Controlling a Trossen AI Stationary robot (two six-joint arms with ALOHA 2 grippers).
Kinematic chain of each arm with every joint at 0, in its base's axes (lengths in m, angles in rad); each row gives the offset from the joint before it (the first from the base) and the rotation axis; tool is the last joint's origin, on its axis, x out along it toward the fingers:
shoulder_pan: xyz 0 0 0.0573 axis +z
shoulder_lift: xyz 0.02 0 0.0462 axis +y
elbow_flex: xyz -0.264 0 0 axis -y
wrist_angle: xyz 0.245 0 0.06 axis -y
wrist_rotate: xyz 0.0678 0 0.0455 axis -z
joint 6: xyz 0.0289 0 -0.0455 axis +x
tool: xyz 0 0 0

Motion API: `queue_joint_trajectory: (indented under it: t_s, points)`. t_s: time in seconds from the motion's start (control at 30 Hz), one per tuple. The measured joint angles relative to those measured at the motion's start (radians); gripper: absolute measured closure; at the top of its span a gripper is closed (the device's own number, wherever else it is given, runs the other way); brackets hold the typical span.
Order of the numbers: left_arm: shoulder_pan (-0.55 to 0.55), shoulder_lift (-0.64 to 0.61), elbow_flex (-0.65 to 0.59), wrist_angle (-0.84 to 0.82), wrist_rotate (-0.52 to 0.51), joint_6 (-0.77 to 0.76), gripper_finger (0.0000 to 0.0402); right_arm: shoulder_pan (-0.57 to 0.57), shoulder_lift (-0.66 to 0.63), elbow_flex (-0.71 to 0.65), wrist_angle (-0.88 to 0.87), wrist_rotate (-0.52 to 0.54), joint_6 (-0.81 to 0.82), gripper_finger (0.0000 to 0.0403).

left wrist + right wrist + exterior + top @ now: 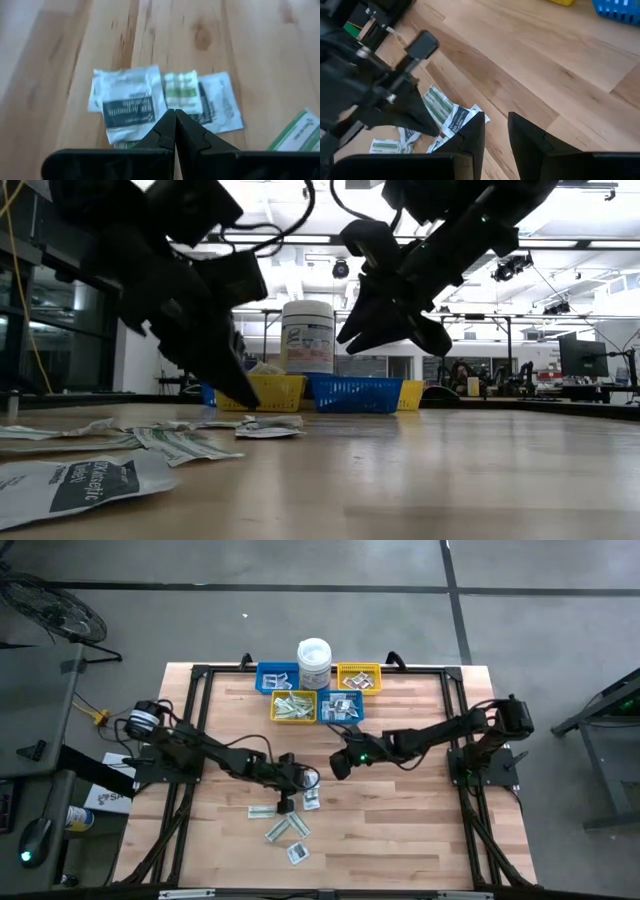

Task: Pick & Place First Aid Supplies
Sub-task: Put the black towelette pack into the right blue bin

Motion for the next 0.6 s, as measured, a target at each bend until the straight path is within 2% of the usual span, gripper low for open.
queue_joint_trajectory:
  t_s: [0.17, 0.47, 0.6]
  points:
    - [0.0, 0.05, 0.002, -0.001, -0.059, -0.037, 0.0401, 0.024, 0.0, 0.0, 0.013, 0.017, 0.024, 0.0325]
    - [0.0, 0.12, 0.004, 0.02, -0.073, -0.062, 0.0402, 0.092, 0.007, 0.0, 0.052, 0.046, 0.083, 0.0325]
    - [0.0, 0.129, 0.003, 0.031, -0.073, -0.076, 0.0401, 0.096, 0.057, 0.0, 0.082, 0.017, 0.182, 0.0323]
